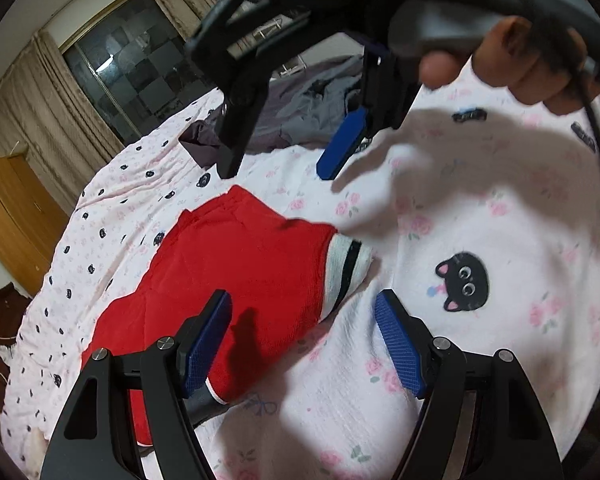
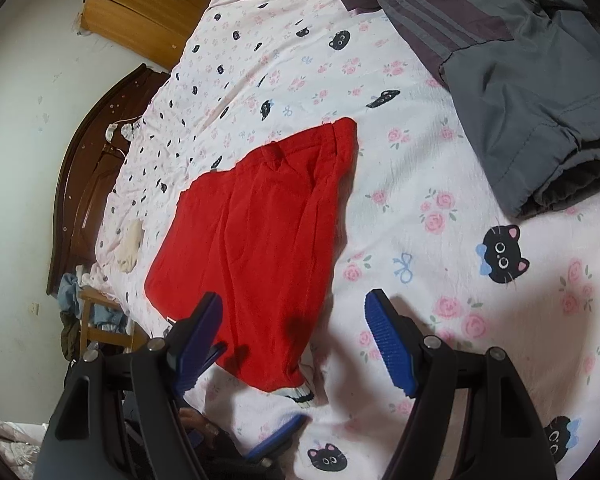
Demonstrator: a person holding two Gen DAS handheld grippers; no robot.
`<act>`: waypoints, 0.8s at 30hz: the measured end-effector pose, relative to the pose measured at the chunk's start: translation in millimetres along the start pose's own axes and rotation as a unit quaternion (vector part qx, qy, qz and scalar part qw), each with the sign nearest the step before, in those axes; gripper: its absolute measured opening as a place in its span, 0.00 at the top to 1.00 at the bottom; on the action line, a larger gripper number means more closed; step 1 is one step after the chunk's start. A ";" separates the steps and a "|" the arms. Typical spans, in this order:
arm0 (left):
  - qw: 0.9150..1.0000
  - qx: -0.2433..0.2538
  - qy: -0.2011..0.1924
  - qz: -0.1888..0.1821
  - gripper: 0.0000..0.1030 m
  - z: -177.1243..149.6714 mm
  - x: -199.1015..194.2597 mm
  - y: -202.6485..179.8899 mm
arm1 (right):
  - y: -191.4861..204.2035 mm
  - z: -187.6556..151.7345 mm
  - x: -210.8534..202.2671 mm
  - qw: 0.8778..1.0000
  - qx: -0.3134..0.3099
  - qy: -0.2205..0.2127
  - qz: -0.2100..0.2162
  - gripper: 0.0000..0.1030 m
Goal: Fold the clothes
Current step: 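Move the left gripper to the white-striped jersey edge and grasp it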
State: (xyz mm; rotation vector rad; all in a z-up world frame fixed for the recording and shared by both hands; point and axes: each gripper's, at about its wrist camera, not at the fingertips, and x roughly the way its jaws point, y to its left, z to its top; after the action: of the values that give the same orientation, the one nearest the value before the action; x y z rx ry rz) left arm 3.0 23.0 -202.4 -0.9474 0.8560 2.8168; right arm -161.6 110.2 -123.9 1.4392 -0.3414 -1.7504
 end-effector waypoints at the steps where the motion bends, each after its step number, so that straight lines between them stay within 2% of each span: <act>1: 1.000 0.002 -0.001 0.001 0.32 -0.2 0.8 -0.1 | -1.0 -0.8 0.2 1.000 0.000 0.001 0.001 0.27; 5: 1.000 0.015 -0.010 0.016 0.31 5.1 1.4 -0.9 | -3.9 -3.9 1.6 1.000 -0.003 0.007 -0.001 0.27; 9: 1.000 0.013 -0.002 0.005 0.31 7.6 7.8 4.8 | -6.3 -4.9 1.8 1.000 -0.002 0.009 0.001 0.27; 16: 0.999 0.010 -0.031 0.021 0.31 6.3 -5.6 10.9 | -10.6 -3.8 -3.2 1.000 0.002 0.001 0.006 0.27; 18: 0.999 0.002 -0.030 0.015 0.31 2.7 -6.6 17.3 | -11.3 -3.5 -4.6 1.000 0.002 0.001 0.008 0.27; 24: 0.999 0.006 -0.023 0.030 0.31 -8.4 -4.4 27.5 | -10.3 -3.6 -6.9 1.000 -0.001 -0.001 0.011 0.27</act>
State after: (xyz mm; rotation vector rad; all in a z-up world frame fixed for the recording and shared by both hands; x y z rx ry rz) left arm 5.3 -4.0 -192.0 -0.8655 0.9088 2.8685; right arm -162.6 122.6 -127.0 1.4274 -0.3556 -1.7337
